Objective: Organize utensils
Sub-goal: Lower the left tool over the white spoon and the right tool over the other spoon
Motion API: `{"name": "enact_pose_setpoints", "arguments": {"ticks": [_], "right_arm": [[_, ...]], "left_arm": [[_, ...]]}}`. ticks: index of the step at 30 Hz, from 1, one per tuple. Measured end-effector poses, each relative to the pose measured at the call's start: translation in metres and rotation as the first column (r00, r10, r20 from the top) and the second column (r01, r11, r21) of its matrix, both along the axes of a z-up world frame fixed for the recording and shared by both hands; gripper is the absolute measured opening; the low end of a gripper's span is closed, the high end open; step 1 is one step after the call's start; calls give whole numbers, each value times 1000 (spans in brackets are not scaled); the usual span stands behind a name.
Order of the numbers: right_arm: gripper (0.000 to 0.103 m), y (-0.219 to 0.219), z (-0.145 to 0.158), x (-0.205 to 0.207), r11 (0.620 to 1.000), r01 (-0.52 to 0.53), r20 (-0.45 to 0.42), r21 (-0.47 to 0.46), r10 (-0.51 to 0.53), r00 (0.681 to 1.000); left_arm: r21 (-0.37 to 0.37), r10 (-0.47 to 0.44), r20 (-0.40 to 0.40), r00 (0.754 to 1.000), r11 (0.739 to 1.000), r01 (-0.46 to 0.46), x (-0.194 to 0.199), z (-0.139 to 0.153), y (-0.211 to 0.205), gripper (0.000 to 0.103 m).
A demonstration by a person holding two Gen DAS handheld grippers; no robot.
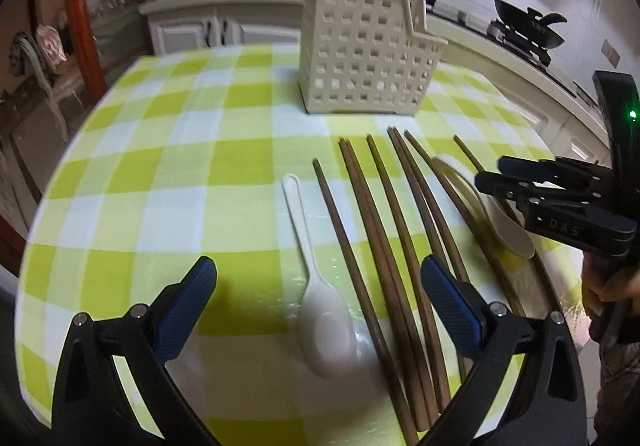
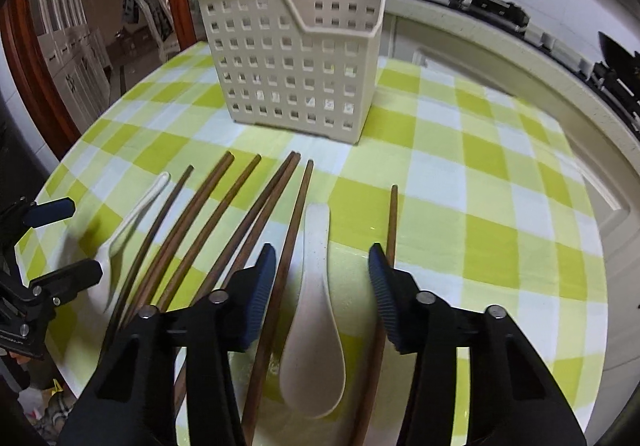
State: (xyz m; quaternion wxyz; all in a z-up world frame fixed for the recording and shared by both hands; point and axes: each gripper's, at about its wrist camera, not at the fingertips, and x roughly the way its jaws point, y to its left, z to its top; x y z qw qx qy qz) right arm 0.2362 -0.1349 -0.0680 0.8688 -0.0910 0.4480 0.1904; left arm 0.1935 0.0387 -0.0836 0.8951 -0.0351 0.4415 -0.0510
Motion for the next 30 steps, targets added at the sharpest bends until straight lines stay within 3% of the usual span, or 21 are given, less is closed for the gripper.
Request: {"name": "enact_pose_setpoints", "arguments": {"ticks": [9,16,25,30], "right_arm": [[30,19,-9,15,997,-40,-30,-69,38,999],[25,26,-11,21,994,-52,-47,-98,48,998],[18,21,-13,26,995,-50,-55,-88,45,997],[18,21,-13,28,995,-60,-55,-74,57,997]], "left_arm": [[-1,46,-48,998,999,-46,21,-7,3,98],[-16,70,-92,993,997,-71,33,-10,6,97],[-34,81,-129,988,996,-86,48,-16,6,74],[10,82,-132,988,997,-81,53,-16,-2,59]]}}
